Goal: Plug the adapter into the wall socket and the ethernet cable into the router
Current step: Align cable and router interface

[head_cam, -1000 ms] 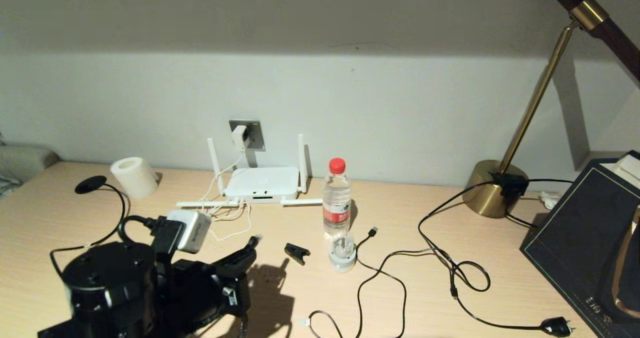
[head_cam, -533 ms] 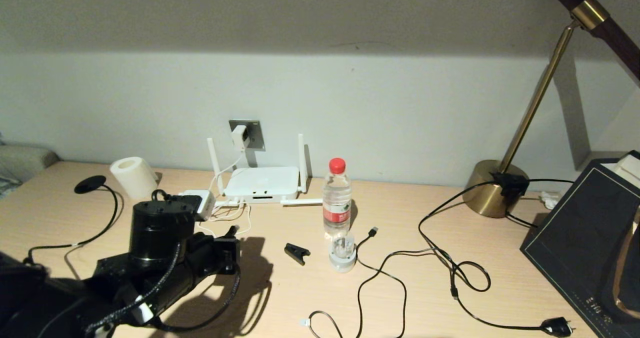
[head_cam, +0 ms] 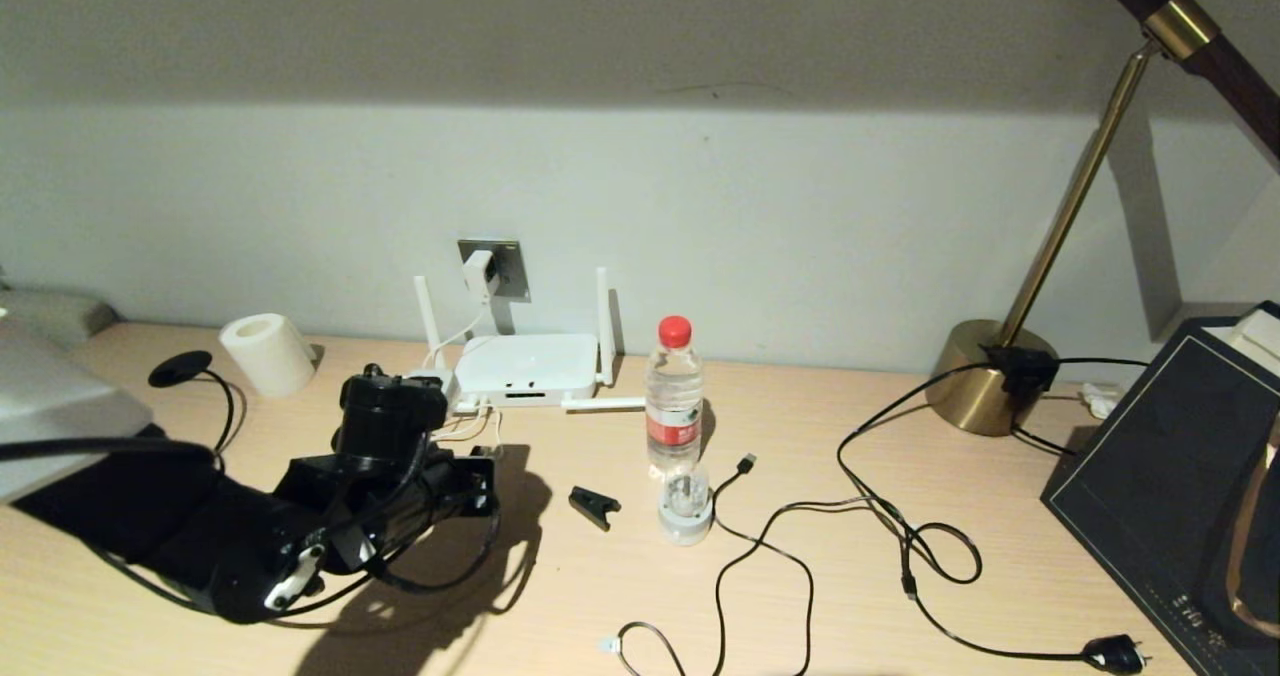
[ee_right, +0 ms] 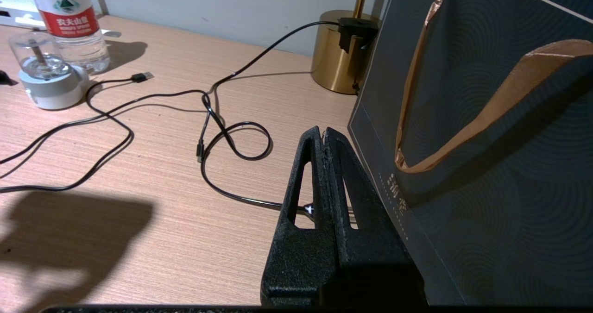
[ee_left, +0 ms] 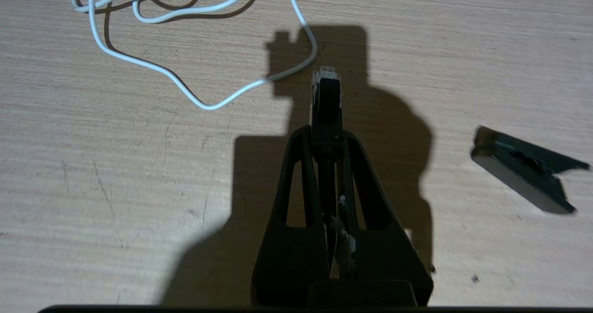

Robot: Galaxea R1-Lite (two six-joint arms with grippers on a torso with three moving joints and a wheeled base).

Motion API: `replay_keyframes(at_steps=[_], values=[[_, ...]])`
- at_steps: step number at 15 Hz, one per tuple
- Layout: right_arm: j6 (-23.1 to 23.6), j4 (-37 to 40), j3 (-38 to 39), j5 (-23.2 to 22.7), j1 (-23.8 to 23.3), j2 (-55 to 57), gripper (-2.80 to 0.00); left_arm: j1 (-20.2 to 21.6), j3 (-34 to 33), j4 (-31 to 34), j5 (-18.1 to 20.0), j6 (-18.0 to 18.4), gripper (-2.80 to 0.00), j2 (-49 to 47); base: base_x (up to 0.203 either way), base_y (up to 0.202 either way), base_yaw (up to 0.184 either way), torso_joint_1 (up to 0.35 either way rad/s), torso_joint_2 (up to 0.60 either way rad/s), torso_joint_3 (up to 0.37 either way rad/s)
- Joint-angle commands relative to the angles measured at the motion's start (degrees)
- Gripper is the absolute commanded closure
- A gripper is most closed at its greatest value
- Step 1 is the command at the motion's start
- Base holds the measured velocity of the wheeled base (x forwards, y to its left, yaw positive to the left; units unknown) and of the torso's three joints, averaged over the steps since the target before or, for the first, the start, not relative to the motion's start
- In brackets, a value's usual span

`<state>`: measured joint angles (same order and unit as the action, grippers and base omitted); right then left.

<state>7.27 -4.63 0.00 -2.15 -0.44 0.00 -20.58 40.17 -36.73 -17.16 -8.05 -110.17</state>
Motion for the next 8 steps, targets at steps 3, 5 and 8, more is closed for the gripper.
replay_keyframes(at_steps=[3, 5, 8], values=[[0.03, -0.11, 2.01, -0.04, 0.00, 0.09, 0.00, 0.95, 5.65, -1.37, 0.10, -0.21, 0.00, -6.33, 0.000, 0.000, 0.000, 0.000, 0.00, 0.000], [0.03, -0.04, 2.02, -0.04, 0.00, 0.09, 0.00, 1.00, 6.59, -2.24, 0.06, -0.04, 0.00, -8.88, 0.000, 0.000, 0.000, 0.000, 0.00, 0.000], [0.03, -0.11, 2.02, -0.04, 0.00, 0.09, 0.00, 1.07, 8.30, -7.43, -0.11, 0.25, 0.00, -12.61, 0.000, 0.000, 0.000, 0.000, 0.00, 0.000]])
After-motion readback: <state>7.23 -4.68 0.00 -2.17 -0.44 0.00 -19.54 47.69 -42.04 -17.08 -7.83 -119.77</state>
